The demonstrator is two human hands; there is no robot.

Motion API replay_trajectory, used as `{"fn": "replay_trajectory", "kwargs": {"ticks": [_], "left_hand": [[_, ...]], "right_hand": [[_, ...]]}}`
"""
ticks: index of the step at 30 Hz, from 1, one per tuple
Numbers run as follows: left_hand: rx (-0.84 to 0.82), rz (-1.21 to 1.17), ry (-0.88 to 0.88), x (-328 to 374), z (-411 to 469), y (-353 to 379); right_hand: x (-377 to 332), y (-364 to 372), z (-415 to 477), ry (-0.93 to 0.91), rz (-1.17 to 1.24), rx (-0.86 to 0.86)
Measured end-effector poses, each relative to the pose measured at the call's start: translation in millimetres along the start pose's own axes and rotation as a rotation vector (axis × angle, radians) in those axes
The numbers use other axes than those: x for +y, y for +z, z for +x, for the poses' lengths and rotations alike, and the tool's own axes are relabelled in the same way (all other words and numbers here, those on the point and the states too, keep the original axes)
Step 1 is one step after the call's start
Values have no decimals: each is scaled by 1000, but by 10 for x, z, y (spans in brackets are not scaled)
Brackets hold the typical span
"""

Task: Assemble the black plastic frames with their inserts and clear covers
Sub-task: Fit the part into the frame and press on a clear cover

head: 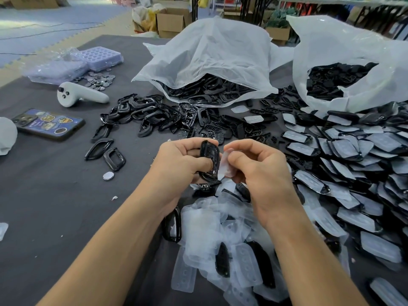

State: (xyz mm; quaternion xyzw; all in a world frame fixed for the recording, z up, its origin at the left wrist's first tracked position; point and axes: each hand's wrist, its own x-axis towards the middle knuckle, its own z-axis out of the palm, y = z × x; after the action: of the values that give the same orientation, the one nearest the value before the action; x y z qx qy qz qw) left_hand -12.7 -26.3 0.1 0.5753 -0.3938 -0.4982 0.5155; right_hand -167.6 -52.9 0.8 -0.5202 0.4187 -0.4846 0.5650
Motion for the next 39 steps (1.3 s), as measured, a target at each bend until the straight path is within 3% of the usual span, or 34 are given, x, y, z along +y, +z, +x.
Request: {"fn": "replay_trajectory", "kwargs": {"ticks": [5, 11, 15, 21, 25, 27, 33, 39], "left_hand": [[-23, -18, -3, 21, -24, 25], [-62, 11, -50, 34, -36, -30], [-53, 11, -60, 18, -45, -4], [-46, -32, -57, 31, -36, -15], [-27, -79, -74, 30, -31, -19], [22, -79, -71, 19, -16, -17], [39, -76, -61, 11, -6, -9], [-77, -131, -40, 36, -36, -16]], "right_hand": [[15, 5, 2, 4, -16, 34], [73, -29, 17, -28, -30, 203], [93, -18, 17, -25, -51, 193], [140, -48, -7, -208, -587, 56], [146, -43, -6, -265, -710, 118], [140, -49, 8, -210, -649, 177], [22, -45, 32, 85, -53, 104], [5, -11, 4, 90, -13, 79]]}}
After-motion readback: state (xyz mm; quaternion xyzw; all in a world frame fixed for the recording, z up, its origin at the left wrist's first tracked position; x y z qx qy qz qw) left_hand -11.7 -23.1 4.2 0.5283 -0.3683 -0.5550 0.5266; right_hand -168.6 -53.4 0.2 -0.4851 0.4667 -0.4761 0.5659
